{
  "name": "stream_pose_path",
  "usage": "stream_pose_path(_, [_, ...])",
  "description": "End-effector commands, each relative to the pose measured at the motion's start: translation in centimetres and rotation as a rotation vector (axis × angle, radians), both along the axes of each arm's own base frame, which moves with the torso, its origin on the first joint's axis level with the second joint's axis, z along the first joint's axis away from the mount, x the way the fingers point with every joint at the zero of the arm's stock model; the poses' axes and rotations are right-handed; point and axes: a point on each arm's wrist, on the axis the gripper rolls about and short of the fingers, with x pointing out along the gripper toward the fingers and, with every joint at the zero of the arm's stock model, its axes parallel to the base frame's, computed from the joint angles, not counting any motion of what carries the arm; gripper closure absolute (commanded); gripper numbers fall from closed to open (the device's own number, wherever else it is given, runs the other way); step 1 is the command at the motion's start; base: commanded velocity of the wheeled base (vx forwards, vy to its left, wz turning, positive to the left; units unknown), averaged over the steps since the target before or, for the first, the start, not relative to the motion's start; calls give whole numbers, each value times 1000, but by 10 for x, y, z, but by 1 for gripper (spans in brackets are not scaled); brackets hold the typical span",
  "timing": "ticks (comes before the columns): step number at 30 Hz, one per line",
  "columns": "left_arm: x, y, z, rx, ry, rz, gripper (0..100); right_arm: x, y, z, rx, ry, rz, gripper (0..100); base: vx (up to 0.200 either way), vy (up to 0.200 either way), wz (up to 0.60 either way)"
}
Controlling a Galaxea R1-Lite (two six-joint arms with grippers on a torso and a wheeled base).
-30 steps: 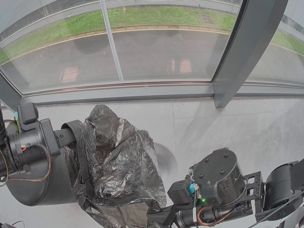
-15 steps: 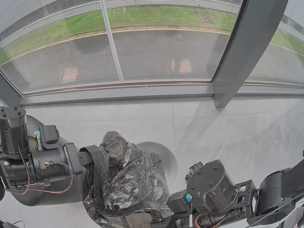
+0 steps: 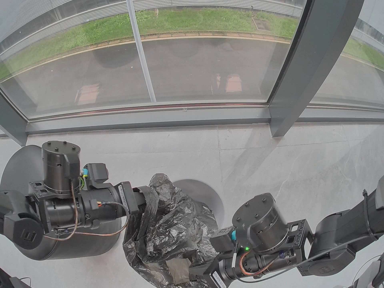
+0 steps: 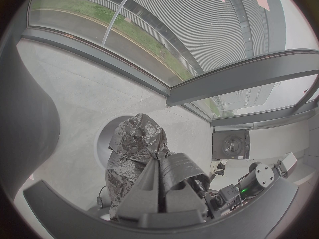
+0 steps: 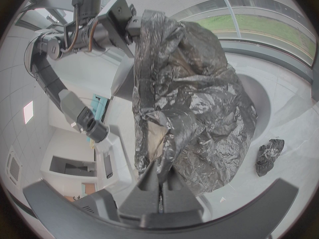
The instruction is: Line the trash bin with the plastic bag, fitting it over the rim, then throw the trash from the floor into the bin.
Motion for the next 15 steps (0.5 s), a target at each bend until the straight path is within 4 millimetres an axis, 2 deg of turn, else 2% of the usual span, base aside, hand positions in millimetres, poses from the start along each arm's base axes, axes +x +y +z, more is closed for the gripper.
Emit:
stream_pose_path(1, [23, -13, -31, 39, 63, 2, 100, 23, -3, -15, 5, 11, -53, 100, 0, 0, 0])
stream_pose_path(2, [23, -13, -31, 39, 63, 2, 100, 23, -3, -15, 5, 11, -53, 100, 0, 0, 0])
stream_pose_path(3, [35, -19, -41, 30, 47, 4, 100, 38, -3, -22, 29, -7, -87, 100, 0, 0, 0])
stream_pose_path(6, [47, -24, -50, 33, 51, 13, 100, 52, -3, -29, 34, -15, -118, 100, 0, 0, 0])
stream_pose_path(14, [70, -28, -58, 34, 57, 36, 100, 82, -2, -44, 21, -14, -173, 100, 0, 0, 0])
stream_pose_path(15, [74, -29, -60, 35, 59, 38, 100, 91, -3, -49, 11, -27, -181, 100, 0, 0, 0])
